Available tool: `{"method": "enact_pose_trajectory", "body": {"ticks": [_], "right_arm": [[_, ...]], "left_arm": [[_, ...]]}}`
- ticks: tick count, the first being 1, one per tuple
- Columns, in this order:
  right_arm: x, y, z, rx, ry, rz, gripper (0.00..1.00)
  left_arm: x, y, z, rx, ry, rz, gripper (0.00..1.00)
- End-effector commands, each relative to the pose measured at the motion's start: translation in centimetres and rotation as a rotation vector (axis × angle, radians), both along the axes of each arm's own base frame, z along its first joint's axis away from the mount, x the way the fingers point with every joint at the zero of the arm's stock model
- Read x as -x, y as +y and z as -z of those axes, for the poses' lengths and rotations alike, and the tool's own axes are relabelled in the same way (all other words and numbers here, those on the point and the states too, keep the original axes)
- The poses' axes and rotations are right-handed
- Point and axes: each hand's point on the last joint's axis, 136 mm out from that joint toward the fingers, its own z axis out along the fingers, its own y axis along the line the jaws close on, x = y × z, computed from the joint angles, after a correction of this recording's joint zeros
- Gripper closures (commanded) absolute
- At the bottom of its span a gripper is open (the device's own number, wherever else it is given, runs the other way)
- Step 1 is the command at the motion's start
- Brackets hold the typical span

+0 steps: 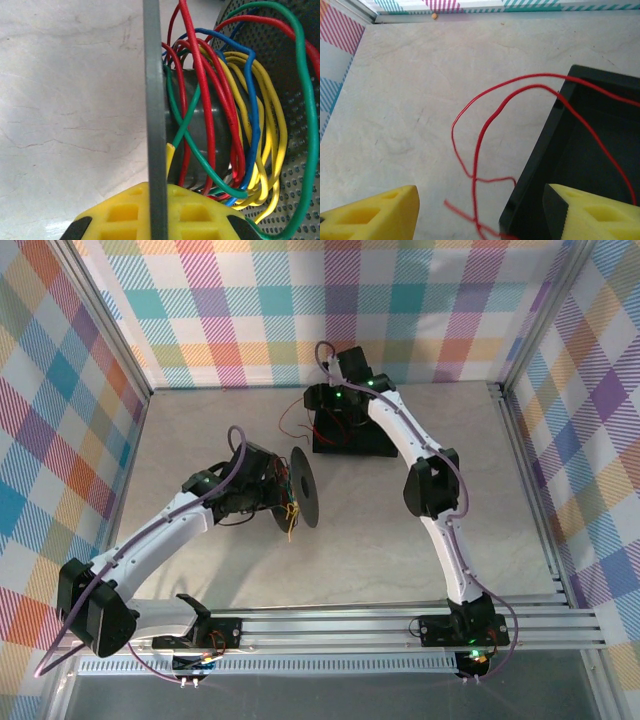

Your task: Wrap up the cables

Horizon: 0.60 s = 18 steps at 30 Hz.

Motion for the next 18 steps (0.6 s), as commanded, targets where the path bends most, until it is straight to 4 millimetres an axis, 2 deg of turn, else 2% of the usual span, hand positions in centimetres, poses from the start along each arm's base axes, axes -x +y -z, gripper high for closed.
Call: {"method": "enact_pose_trajectory", "body": {"ticks": [1,5,10,13,18], "right_arm": [[-2.0,1.7,-0.5,-0.108,-0.072,-0.039,0.32],[-3.0,3.0,2.0,-0.137,-0.062,-0.021,0.33],[-3.1,4.1,4.4,-0.161,-0.026,-0.014,0.39],[-2.9,4.8,4.7,-0.179,-0.019,-0.019,0.46],[-2.6,5.2,4.0,-0.213,0.009,-0.015,0.57]], "left_arm": [[-0.9,0.1,-2.8,0.063,-0.135,-0.040,1.00],[-0.1,1.1,-2.2,0.048,-0.142,-0.050,1.00],[0.5,1.4,-1.5,0.039,-0.133,-0.039,1.00],[0.8,1.7,-1.3,0.027,-0.132,-0.035,1.00],[0.8,2.2,-1.0,0.001,-0.139,-0.039,1.00]]}}
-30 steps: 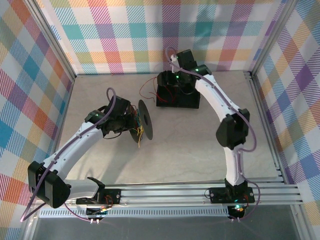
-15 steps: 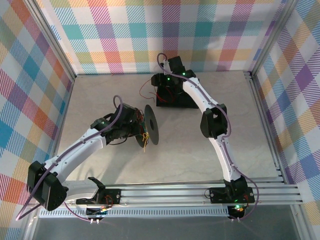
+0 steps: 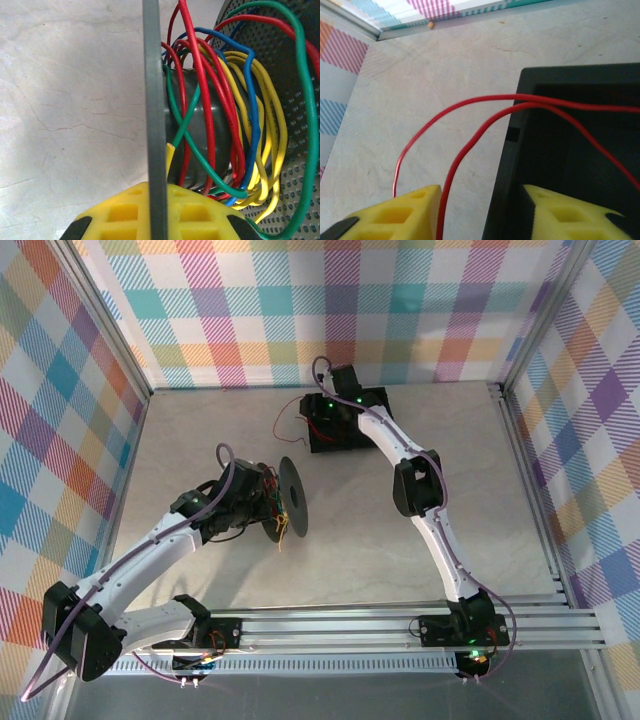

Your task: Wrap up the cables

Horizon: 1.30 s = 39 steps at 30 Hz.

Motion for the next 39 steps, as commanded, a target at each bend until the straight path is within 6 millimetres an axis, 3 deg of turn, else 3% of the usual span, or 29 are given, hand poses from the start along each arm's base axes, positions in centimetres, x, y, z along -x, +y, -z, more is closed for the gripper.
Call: {"method": "enact_pose_trajectory", "body": {"ticks": [1,7,14,22,24,28,33,39], "right_arm": [[0.2,1.5,-1.7,-0.070,-0.015,-0.025,0.59],[0.7,2.1,-2.8,-0.109,-0.003,-0.043,0.69],[1.6,1.3,-6.0,-0.090,-0.019,-0.037,0.71],[2.7,-0.4,-7.8,-0.022,-0.023,-0.001,0.97],[3.1,-0.7,-8.6,-0.020,-0.032,-0.004,1.00],[4.1,-1.1,-11.8,-0.054,-0.085,-0.010,1.00],[5.6,-2.2,-17.7,-0.103,-0.205,0.008,1.00],[8.8,-5.1,-24.8,-0.126,-0.353,0.054,1.00]], "left_arm": [[-1.4,-0.3,-2.3,0.023,-0.106,-0.003,1.00],[-1.9,-0.5,-1.2,0.002,-0.085,-0.004,1.00],[-1.6,0.2,-1.0,-0.021,-0.076,-0.020,1.00],[-1.5,1.1,-1.5,-0.039,-0.076,-0.034,1.00],[-1.5,1.1,-1.5,-0.036,-0.074,-0.034,1.00],[-1.5,1.2,-1.4,-0.028,-0.067,-0.038,1.00],[-1.6,1.5,-1.5,-0.027,-0.057,-0.045,1.00],[-1.9,1.3,-2.0,-0.030,-0.052,-0.036,1.00]]}}
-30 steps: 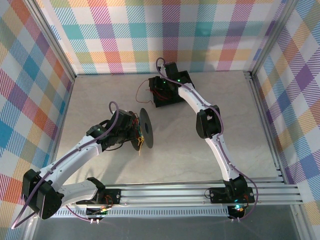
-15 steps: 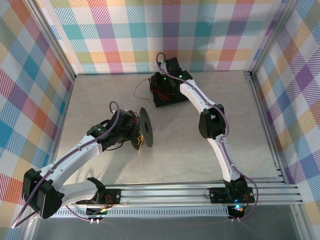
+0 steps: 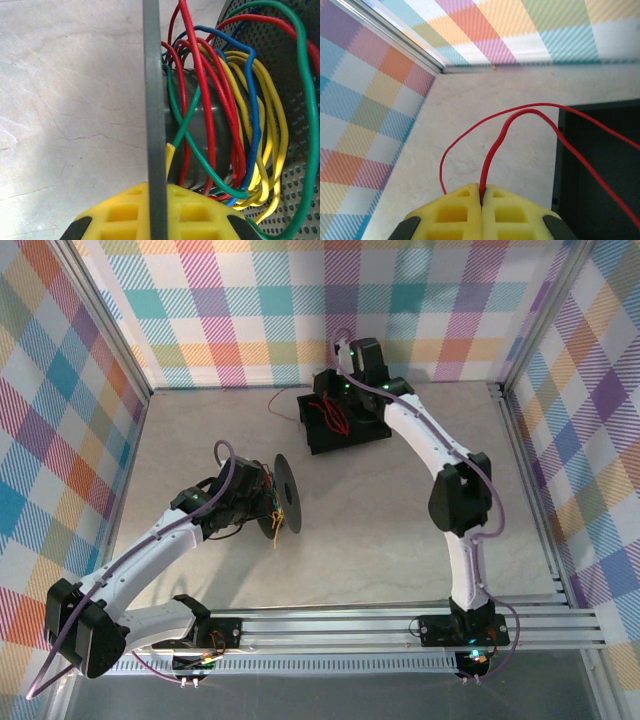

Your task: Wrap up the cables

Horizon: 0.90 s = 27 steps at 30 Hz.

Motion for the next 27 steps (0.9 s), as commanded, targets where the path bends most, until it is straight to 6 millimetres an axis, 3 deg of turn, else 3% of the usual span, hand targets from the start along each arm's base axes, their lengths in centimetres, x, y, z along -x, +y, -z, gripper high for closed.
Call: {"method": "enact_pose_trajectory", "body": {"ticks": [1,4,10,17,24,27], "right_arm": [[1.9,-1.8,-8.0,-0.043,-0.201,0.042,1.00],[3.8,-4.2,-9.8,-0.019,-0.231,0.104,1.00],[7.8,-9.8,-10.8,0.030,-0.251,0.220,1.00],[12.0,-15.3,-8.2,0.075,-0.214,0.305,1.00],[15.0,-18.6,-6.0,0.105,-0.182,0.340,1.00],[15.8,-19.2,-6.0,0.103,-0.185,0.340,1.00]], "left_arm": [[-1.0,-0.3,-2.4,0.019,-0.051,0.005,1.00],[-1.3,-0.9,-2.8,0.038,-0.047,0.020,1.00],[-2.4,-2.1,-3.2,0.034,-0.037,0.039,1.00],[-5.0,-5.3,-3.1,0.023,-0.017,0.095,1.00],[-7.1,-12.4,-3.9,0.374,-0.022,0.181,1.00],[-7.5,-13.6,-2.9,0.428,0.007,0.181,1.00]]}}
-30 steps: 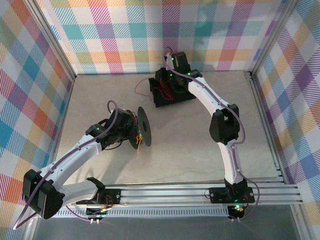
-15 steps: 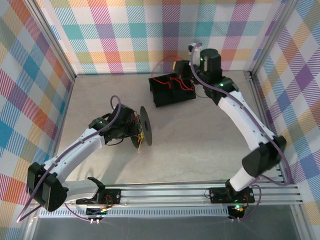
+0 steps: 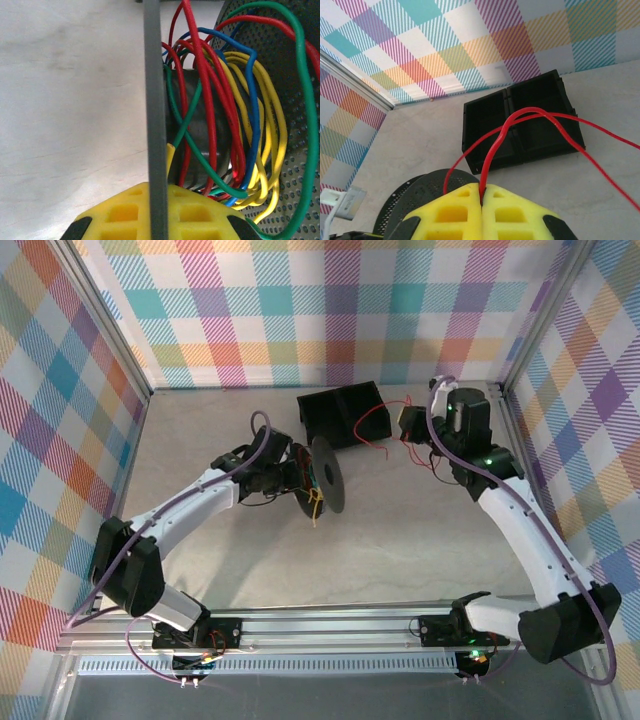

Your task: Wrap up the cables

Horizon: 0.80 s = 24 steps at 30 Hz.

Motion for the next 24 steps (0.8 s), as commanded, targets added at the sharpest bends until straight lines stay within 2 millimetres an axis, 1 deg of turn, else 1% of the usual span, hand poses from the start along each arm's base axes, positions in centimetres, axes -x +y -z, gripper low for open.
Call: {"method": "enact_pose_trajectory", "body": {"ticks": [1,4,7,11,15,18,23,24], "right_arm": [[1.0,-0.6,-0.9,0.011,-0.035,-0.012,1.00],[1.3,-0.5,-0.7,0.003,-0.028,-0.028,1.00],[1.5,-0.1,-0.6,-0.017,-0.019,-0.049,1.00],[1.9,0.1,-0.7,-0.047,-0.019,-0.059,1.00],[2.0,-0.2,-0.5,-0.064,-0.013,-0.041,1.00],[1.8,-0.4,0.2,-0.072,0.011,-0.020,1.00],[1.5,-0.4,1.2,-0.086,0.044,-0.003,1.00],[1.4,-0.4,1.5,-0.088,0.053,-0.002,1.00]], "left_arm": [[-1.5,-3.6,-2.3,0.187,-0.059,0.031,1.00],[-1.7,-3.3,-1.3,0.142,-0.047,0.017,1.00],[-1.8,-2.5,-1.0,0.050,-0.045,0.014,1.00],[-1.6,-1.2,-2.2,-0.134,-0.086,0.020,1.00],[-1.6,-0.6,-3.4,-0.280,-0.122,0.038,1.00],[-2.1,-0.6,-3.6,-0.376,-0.137,0.054,1.00],[-2.5,-1.4,-2.4,-0.423,-0.113,0.090,1.00],[-2.6,-1.6,-2.1,-0.421,-0.107,0.093,0.97]]}}
